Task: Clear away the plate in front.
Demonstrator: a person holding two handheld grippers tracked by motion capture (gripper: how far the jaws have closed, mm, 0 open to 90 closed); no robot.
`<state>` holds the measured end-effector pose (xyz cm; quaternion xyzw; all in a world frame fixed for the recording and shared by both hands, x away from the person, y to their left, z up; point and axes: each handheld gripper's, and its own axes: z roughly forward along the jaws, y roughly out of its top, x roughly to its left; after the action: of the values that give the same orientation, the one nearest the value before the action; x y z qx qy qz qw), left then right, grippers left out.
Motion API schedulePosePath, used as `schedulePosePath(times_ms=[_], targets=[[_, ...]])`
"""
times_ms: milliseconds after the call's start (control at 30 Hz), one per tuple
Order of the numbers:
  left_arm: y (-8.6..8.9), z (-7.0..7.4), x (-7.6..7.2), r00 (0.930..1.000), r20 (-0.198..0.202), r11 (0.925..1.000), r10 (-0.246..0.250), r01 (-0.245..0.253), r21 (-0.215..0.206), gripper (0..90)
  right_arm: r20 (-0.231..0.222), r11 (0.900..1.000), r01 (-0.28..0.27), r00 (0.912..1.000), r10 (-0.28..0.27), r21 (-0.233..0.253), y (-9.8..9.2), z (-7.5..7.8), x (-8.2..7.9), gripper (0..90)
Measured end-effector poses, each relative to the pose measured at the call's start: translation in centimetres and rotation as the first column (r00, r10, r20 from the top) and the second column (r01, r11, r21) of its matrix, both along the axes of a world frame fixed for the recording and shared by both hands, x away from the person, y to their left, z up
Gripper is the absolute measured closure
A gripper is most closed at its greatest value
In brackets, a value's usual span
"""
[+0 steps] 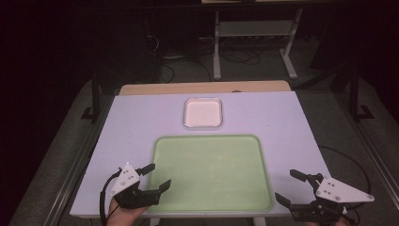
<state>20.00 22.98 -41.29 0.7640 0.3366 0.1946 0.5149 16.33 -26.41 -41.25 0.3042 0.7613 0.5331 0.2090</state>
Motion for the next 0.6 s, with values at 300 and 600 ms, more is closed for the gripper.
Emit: schedulePosePath(times_ms=[300,600], targets=[[0.1,1.4,1.2,0.9989,0.0,0.9981,-0.046,0.046,-0.041,19.1,-0.003,1.0,0.018,0.9998,-0.018,0.004,-0.2,-0.1,0.0,13.6],[-0.5,2.8,3.2,0.9985,0.005,0.9982,-0.054,0.054,-0.026,16.3,-0.003,0.999,0.031,0.9995,-0.031,0.016,-0.6,-0.1,-0.2,13.6]])
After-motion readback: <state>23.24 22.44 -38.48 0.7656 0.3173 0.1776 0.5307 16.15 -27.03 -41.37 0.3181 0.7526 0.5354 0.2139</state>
